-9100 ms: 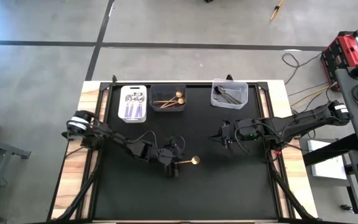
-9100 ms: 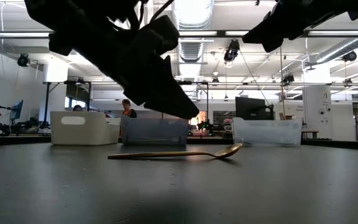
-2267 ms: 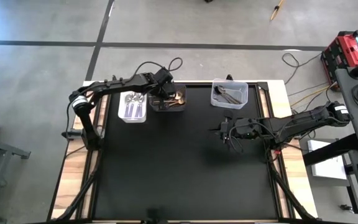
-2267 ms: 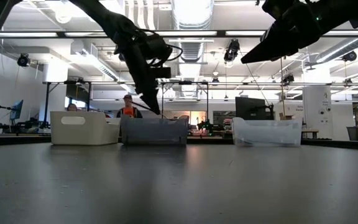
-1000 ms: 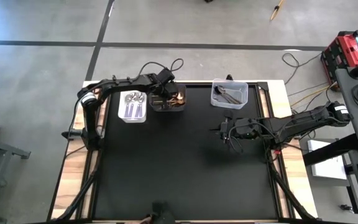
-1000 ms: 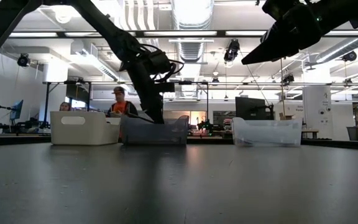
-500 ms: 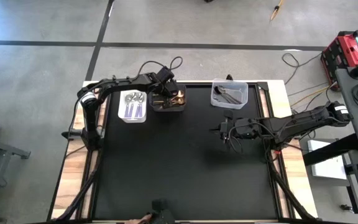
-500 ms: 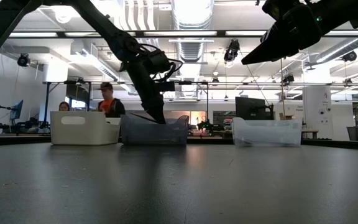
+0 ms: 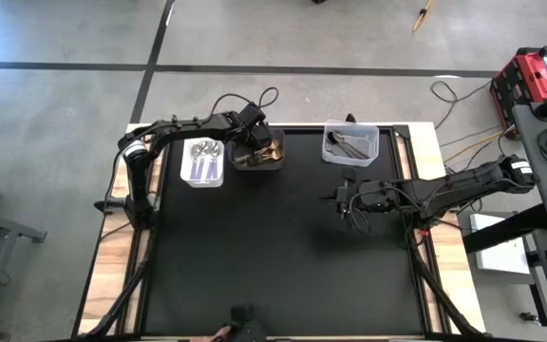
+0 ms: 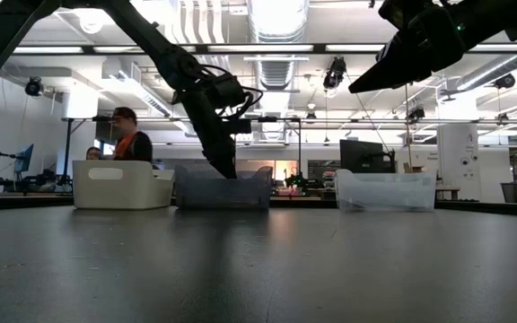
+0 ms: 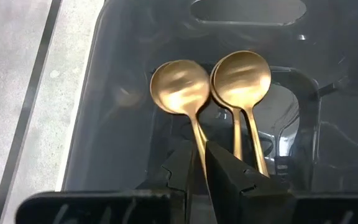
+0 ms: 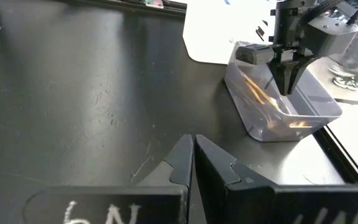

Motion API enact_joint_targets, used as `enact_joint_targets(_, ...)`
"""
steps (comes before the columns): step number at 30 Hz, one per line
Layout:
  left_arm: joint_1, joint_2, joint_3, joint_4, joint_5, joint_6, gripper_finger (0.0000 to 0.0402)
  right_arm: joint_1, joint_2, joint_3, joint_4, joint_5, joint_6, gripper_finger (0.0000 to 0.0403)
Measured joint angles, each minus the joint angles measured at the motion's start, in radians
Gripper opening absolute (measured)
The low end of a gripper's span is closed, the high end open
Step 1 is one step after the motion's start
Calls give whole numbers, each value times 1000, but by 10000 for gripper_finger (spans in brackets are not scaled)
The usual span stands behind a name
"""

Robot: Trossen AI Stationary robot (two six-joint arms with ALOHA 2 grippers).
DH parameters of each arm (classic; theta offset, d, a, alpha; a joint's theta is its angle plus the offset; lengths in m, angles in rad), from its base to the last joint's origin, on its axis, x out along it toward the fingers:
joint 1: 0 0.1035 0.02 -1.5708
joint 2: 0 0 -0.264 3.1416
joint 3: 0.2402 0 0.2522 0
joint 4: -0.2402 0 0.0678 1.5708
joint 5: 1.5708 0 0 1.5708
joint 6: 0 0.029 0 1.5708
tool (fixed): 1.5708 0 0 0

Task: Sort silverware by color (type)
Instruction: Return to Home Position

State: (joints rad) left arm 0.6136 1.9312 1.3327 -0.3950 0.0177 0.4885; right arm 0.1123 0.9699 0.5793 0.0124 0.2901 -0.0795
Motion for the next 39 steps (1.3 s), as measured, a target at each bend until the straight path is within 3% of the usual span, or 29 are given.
enact_joint_targets(13,-2,-12,0,-15,-8,-66,27,0,0,0,1,0,8,9)
enact_joint_targets(25,-118,-162,-42,-59,36,-187,27,0,0,0,35,-2,-32,9)
enact_joint_targets(30,-225,-281,-139,32,38,-202,27,0,0,-3,64,-9,-57,9)
enact_joint_targets(39,-341,-526,-442,332,80,-183,27,-34,0,-39,210,-64,-143,9)
